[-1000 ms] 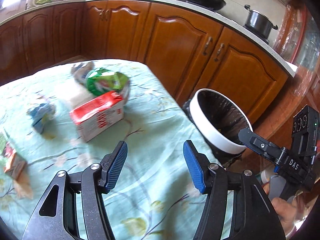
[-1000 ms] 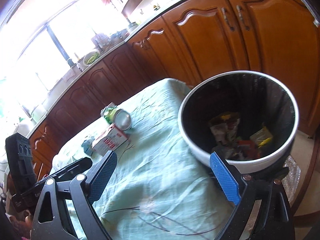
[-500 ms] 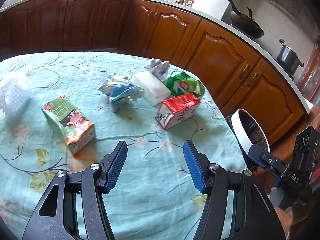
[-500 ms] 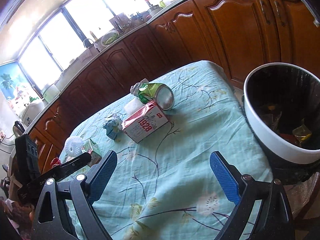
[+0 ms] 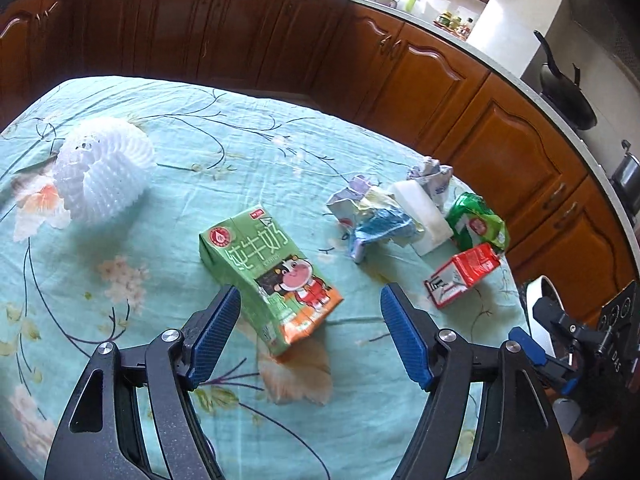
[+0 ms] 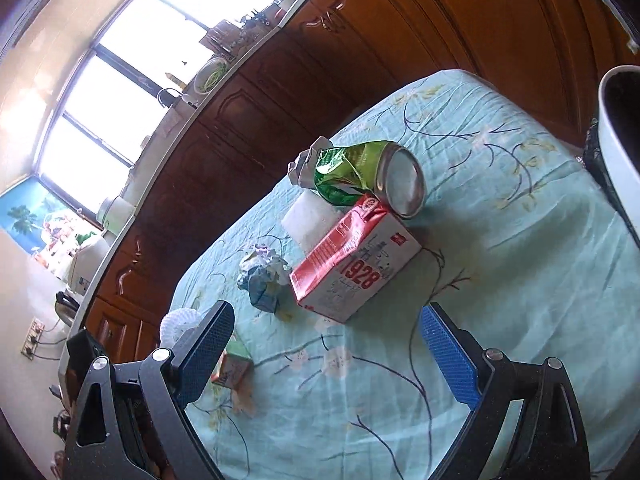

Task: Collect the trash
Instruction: 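Move both open grippers back toward the remaining trash on the table, then grasp the green milk carton with the left gripper while the right gripper grasps the red carton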

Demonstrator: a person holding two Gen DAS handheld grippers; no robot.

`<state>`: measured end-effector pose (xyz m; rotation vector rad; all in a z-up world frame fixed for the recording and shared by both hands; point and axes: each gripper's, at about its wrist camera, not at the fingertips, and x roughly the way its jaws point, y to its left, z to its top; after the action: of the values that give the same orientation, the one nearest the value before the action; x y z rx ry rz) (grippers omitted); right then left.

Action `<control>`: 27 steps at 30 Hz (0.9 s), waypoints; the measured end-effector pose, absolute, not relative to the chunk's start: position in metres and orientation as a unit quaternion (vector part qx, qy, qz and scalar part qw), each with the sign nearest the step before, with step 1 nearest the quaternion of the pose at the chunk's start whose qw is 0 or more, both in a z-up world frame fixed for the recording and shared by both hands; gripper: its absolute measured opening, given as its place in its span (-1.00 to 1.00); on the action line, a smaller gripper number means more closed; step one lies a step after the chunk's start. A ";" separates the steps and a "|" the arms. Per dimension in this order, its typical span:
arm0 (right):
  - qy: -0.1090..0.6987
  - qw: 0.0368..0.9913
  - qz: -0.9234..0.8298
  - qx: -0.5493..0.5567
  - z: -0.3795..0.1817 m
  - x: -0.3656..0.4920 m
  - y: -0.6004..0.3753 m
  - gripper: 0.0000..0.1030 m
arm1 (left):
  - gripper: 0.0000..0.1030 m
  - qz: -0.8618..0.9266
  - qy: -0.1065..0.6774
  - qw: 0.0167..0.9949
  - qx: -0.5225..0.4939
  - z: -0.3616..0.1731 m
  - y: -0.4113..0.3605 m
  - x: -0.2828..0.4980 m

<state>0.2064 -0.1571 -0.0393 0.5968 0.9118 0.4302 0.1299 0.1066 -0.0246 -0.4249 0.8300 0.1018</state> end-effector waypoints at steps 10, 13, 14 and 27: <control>0.462 0.834 0.147 0.263 -0.061 0.246 -0.135 0.63 | 0.43 0.059 0.424 0.888 -0.166 -0.041 0.105 0.167; 0.459 0.834 0.158 0.262 -0.062 0.242 -0.141 0.28 | 0.39 0.051 0.428 0.891 -0.140 -0.044 0.096 0.171; 0.458 0.833 0.164 0.262 -0.060 0.240 -0.143 0.21 | 0.31 0.050 0.428 0.892 -0.133 -0.044 0.094 0.172; 0.461 0.843 0.208 0.183 -0.029 0.193 -0.178 -0.39 | -0.13 -0.020 0.422 0.896 -0.137 -0.033 0.078 0.154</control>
<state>0.1933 -0.1778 -0.0290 0.3872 0.9746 0.4396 0.1541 0.0778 -0.0333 -0.2838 0.8736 -0.0419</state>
